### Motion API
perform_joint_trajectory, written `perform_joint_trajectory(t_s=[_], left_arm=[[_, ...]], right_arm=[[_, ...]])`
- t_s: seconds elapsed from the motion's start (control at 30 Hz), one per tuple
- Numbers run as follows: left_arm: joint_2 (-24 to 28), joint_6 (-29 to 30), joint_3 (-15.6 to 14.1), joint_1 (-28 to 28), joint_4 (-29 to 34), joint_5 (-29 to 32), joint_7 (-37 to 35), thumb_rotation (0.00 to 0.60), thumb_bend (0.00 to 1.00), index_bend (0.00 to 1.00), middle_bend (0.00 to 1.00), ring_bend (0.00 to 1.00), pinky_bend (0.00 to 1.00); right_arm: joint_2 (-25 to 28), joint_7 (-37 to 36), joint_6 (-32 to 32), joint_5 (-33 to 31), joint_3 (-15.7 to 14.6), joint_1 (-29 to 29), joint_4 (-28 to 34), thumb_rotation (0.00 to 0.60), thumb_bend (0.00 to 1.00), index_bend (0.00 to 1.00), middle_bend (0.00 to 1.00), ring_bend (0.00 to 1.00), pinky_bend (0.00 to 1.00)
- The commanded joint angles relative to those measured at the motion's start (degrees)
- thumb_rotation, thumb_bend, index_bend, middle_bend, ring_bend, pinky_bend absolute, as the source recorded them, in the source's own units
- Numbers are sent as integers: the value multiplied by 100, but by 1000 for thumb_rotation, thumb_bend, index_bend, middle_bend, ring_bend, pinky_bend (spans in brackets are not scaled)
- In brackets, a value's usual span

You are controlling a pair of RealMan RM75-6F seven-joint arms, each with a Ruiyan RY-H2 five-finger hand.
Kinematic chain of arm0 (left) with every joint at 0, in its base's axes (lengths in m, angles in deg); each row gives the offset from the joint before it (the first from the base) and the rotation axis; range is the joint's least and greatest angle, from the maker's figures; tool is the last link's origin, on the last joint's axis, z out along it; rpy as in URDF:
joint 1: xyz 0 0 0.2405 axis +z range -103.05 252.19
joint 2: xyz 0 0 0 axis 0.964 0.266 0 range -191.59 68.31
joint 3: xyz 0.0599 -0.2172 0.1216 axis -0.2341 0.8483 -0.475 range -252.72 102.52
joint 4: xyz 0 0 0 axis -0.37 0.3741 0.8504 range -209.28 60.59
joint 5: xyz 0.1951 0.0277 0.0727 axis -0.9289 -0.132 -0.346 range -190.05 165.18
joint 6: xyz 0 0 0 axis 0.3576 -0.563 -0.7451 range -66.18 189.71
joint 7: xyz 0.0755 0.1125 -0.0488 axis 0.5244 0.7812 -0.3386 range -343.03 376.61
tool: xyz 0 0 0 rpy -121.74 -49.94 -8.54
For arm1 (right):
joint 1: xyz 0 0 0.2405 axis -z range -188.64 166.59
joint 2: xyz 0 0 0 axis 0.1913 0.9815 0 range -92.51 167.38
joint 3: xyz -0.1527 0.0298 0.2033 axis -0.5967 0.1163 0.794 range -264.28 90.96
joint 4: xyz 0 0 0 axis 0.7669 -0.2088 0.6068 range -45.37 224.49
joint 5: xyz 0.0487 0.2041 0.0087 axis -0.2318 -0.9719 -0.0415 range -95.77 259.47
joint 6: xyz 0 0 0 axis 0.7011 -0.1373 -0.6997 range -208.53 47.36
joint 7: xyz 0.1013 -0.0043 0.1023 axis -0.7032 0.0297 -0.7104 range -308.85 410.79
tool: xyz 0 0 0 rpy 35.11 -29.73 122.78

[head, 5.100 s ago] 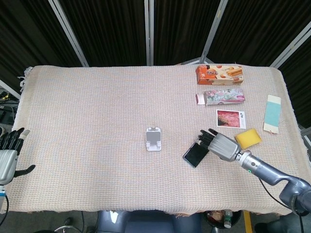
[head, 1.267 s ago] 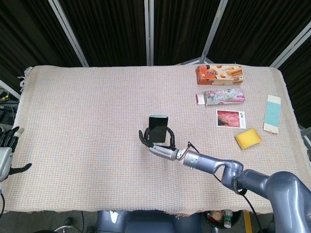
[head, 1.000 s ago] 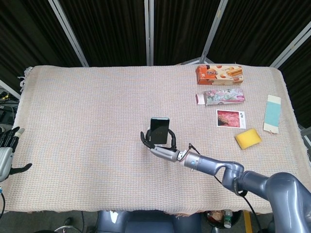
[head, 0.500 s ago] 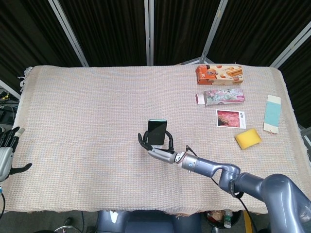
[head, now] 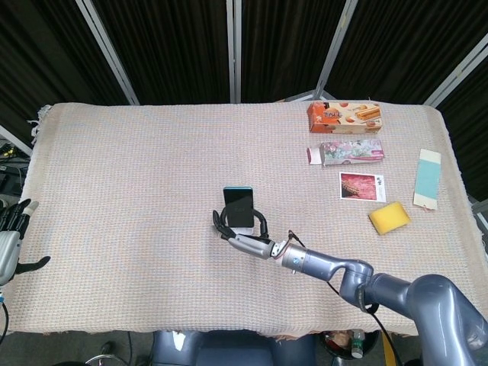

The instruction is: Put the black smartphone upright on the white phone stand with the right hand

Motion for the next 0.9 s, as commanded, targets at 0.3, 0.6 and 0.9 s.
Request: perform_joint_trajectory(t_s=[0.3,0.6,0.9], left_arm=[[12,2,-9,4,6,-20,-39,600,0,0,0,0,0],[17,-11,-31,-4,2,-72,-87,600,0,0,0,0,0],[-18,414,-82,70,42,-528,-125,600,0,0,0,0,0]], right_arm=[[273,30,-260,-76,21,222,365,600,203,40,168,304,191],[1192,-508,-1447,-137,-9,918,1294,600,202,71,204,306,192],[1816,-2510,-3164,-975,11,2182,1627,600,166,79,165,266,134]])
